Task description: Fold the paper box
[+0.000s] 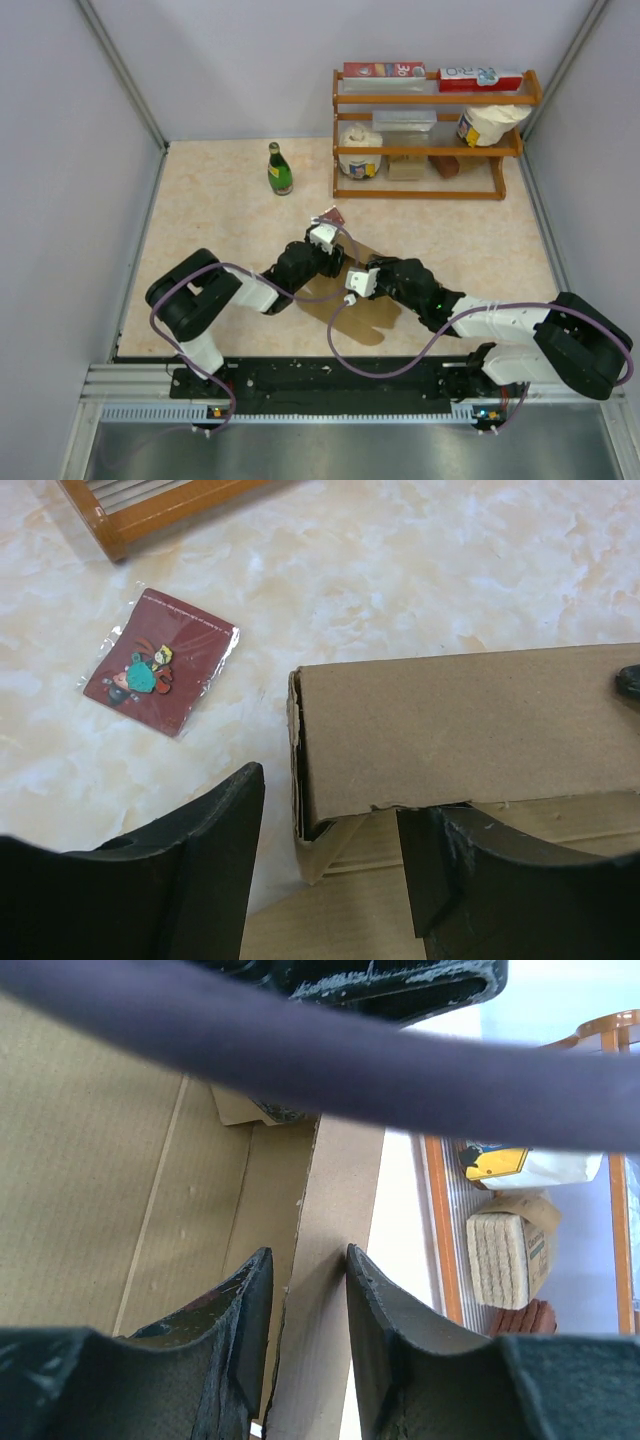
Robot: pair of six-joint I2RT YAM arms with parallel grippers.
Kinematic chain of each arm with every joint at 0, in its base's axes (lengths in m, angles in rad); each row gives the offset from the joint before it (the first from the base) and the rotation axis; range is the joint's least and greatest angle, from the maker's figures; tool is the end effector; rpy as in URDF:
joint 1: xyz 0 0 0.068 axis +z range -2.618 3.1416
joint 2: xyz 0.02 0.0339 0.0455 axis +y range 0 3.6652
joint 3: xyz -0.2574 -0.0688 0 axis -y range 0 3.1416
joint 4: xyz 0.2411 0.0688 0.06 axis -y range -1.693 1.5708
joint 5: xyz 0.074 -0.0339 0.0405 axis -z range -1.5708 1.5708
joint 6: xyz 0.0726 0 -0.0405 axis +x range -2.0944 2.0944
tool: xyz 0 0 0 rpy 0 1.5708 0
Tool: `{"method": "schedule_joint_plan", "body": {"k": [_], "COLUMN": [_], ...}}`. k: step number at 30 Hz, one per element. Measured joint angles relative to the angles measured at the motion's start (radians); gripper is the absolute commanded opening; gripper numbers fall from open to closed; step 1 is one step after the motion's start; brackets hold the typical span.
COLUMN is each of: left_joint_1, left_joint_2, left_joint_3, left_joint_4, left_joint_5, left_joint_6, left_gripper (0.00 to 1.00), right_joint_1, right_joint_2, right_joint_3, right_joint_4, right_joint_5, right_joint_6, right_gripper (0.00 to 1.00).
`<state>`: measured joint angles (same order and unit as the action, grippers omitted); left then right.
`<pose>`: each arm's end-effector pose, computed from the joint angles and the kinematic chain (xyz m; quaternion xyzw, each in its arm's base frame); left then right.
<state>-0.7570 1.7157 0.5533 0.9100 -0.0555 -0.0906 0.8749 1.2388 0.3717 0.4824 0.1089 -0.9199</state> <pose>0.2571 -0.2373 0.1342 0.2424 0.7523 -0.2318 0.5671 0.1813 0.2047 0.1570 -0.6283 0.5402 -0.0577 0.5569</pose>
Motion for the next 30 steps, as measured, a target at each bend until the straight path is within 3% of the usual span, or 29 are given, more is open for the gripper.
{"method": "schedule_joint_plan", "body": {"k": [12,30], "left_joint_1": [-0.009,-0.021], "left_joint_2": [0.068,0.07], "left_joint_3": [-0.019,-0.019], "left_joint_4": [0.098,0.117], "left_joint_5": [-0.067,-0.104], "left_joint_6": [0.016,0.017], "left_gripper": [0.5,0.32], "right_joint_1": [0.0,0.0], "right_joint_2": [0.0,0.0], "right_joint_3": [0.0,0.0], "right_joint_4": [0.003,0.005], "right_joint_5": [-0.01,-0.022], "right_joint_6": [0.023,0.031], "right_gripper": [0.35,0.35]}}
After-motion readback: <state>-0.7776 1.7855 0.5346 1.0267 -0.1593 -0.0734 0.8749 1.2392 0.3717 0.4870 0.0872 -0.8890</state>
